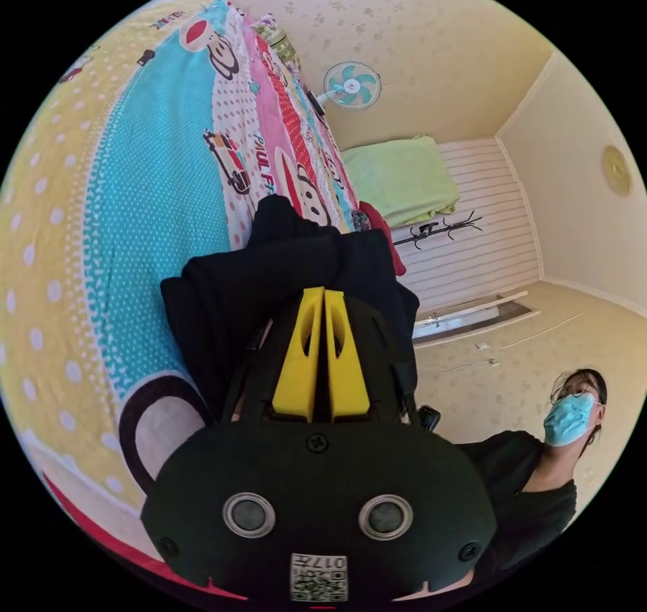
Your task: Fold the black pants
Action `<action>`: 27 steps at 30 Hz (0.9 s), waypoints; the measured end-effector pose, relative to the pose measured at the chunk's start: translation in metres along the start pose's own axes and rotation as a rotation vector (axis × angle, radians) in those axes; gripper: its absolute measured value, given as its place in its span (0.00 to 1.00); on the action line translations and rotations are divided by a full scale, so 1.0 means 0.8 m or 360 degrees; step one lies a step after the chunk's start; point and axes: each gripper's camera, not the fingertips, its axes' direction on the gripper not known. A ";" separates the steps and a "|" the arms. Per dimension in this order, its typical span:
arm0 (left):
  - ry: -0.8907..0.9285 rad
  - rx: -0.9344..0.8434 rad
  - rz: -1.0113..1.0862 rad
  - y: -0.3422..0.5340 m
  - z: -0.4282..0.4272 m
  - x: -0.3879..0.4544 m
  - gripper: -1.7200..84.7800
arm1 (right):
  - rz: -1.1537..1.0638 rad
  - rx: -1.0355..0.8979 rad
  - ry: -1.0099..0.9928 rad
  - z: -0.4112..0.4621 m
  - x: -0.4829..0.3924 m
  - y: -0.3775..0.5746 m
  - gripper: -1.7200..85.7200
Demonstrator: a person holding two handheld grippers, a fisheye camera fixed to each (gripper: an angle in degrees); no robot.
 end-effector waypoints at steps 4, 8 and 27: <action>0.0045 0.0024 -0.0003 0.014 -0.019 0.001 0.01 | 0.0047 -0.0056 -0.0027 0.041 0.024 -0.037 0.30; 0.0137 0.0116 -0.0037 0.035 -0.046 -0.005 0.01 | -0.0029 -0.0228 0.0082 0.058 0.023 -0.057 0.26; -0.0265 0.0384 0.0057 0.149 -0.179 -0.002 0.06 | 0.0472 -0.0062 -0.1263 -0.184 0.131 -0.210 0.11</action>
